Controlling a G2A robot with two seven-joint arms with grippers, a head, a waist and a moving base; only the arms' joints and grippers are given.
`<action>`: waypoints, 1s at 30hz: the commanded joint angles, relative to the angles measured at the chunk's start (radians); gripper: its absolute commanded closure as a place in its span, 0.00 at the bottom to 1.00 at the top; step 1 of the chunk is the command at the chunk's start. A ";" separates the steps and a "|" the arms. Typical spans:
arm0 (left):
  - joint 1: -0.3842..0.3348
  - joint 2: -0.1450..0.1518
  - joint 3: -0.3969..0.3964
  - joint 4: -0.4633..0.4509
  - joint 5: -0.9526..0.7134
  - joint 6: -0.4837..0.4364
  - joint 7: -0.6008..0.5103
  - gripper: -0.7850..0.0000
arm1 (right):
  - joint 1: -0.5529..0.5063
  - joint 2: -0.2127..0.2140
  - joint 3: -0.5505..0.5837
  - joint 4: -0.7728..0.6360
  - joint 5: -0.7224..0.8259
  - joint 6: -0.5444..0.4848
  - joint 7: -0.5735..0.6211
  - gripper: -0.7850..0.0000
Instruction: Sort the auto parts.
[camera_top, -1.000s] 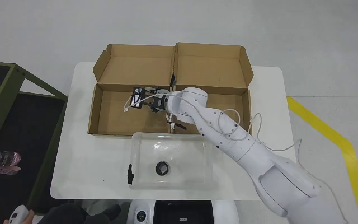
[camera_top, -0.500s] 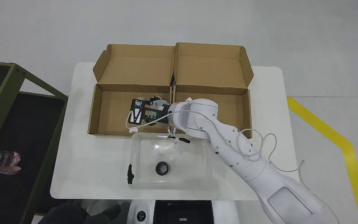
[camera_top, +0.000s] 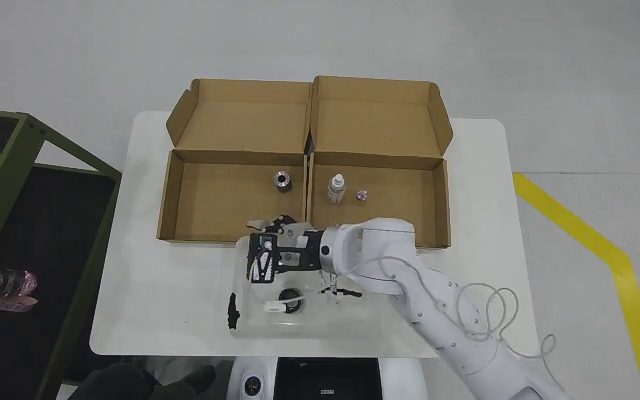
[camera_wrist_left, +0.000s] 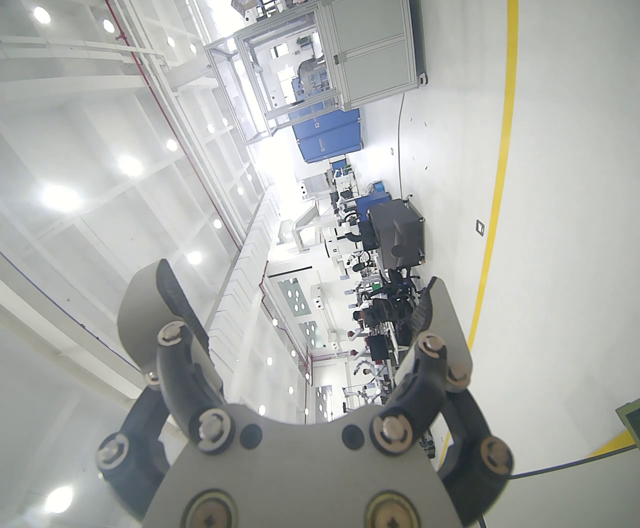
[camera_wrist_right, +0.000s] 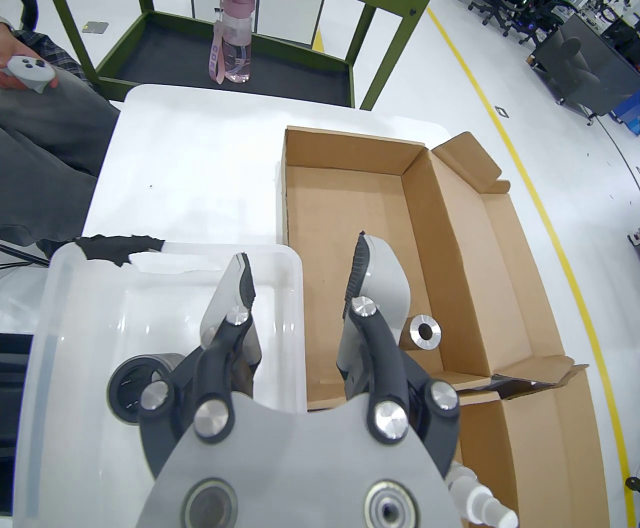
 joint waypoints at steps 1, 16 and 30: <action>0.000 0.000 0.000 0.000 0.000 0.000 0.000 0.00 | -0.031 0.008 0.010 -0.018 -0.003 -0.011 0.001 0.55; 0.000 0.000 0.000 0.000 0.000 0.000 0.000 0.00 | -0.238 0.064 0.050 -0.110 -0.095 -0.100 -0.036 0.53; 0.000 0.000 0.000 0.000 0.000 0.000 0.000 0.00 | -0.292 0.095 0.053 -0.115 -0.169 -0.127 -0.058 0.50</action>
